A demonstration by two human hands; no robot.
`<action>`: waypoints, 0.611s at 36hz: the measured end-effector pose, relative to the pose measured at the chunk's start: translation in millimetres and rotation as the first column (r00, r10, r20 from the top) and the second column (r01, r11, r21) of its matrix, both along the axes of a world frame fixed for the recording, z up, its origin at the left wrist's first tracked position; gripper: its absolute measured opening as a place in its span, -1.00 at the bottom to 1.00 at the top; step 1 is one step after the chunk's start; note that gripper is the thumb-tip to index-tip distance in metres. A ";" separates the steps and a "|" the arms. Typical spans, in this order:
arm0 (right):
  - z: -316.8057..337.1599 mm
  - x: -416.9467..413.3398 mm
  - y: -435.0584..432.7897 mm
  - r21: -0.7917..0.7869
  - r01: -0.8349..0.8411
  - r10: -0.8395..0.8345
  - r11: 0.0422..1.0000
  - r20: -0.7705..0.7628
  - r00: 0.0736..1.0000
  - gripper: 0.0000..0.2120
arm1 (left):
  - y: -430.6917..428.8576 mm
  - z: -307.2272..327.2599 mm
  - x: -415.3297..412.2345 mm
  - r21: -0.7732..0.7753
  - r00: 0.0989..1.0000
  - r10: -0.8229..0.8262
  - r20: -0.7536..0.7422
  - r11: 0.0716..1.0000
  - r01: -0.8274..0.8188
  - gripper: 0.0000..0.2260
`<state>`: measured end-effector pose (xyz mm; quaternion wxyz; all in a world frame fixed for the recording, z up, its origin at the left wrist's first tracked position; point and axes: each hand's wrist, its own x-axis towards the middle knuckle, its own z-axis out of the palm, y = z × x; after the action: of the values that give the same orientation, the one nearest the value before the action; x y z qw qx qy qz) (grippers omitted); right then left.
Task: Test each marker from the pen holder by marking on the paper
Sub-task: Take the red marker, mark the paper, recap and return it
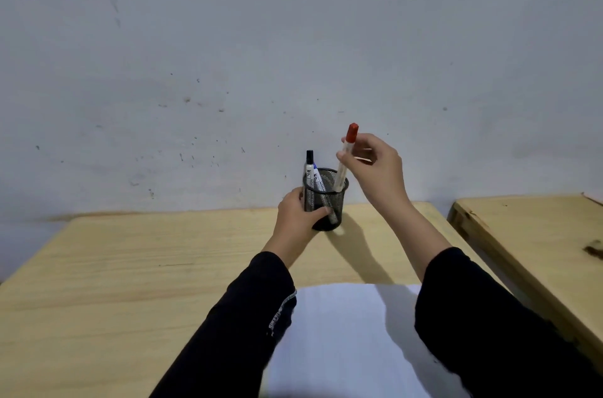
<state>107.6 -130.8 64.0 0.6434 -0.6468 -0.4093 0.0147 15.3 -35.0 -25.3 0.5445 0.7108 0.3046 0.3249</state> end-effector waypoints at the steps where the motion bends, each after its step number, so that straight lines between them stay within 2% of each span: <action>1: 0.5 -3.1 -5.8 -0.007 -0.007 0.007 1.000 0.013 1.000 -0.80 | -3.6 4.2 -4.2 0.015 1.000 0.008 -0.012 1.000 -0.007 -0.81; 3: -0.9 -8.9 -16.9 -0.025 -0.022 0.023 0.999 0.033 0.999 -0.81 | -6.2 9.7 -13.3 -0.002 0.999 0.026 -0.033 1.000 -0.027 -0.82; 5: -4.1 -15.4 -27.5 -0.048 -0.036 0.039 0.998 0.052 0.998 -0.83 | -11.4 15.9 -25.6 0.042 0.996 0.070 -0.046 0.997 -0.068 -0.58; 7: -8.9 -23.2 -37.6 -0.084 -0.042 0.048 0.996 0.081 0.996 -0.83 | -17.2 23.4 -38.9 0.030 0.998 0.060 -0.013 0.998 -0.059 -0.51; 11: -20.6 -38.1 -55.3 -0.185 -0.036 0.066 0.982 0.160 0.985 -0.78 | -33.5 40.7 -61.3 0.060 0.991 0.024 0.130 0.998 -0.032 -0.78; 15: -29.0 -51.4 -68.1 -0.324 0.025 0.072 0.946 0.285 0.956 -0.76 | -57.4 55.0 -81.0 0.069 0.967 -0.065 0.245 0.996 0.049 -0.91; 19: -32.8 -63.7 -76.6 -0.418 0.038 0.137 0.907 0.380 0.915 -0.78 | -73.5 60.0 -93.5 0.165 0.969 -0.132 0.210 0.982 0.098 -0.92; 22: -34.9 -70.3 -80.6 -0.458 0.063 0.155 0.887 0.423 0.893 -0.81 | -78.5 56.7 -101.3 0.221 0.980 -0.119 0.157 0.972 0.083 -0.90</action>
<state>37.3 -211.5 29.1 0.3593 -0.7560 -0.5467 -0.0223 -86.0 -113.5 31.4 0.5046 0.7497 0.1839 0.3865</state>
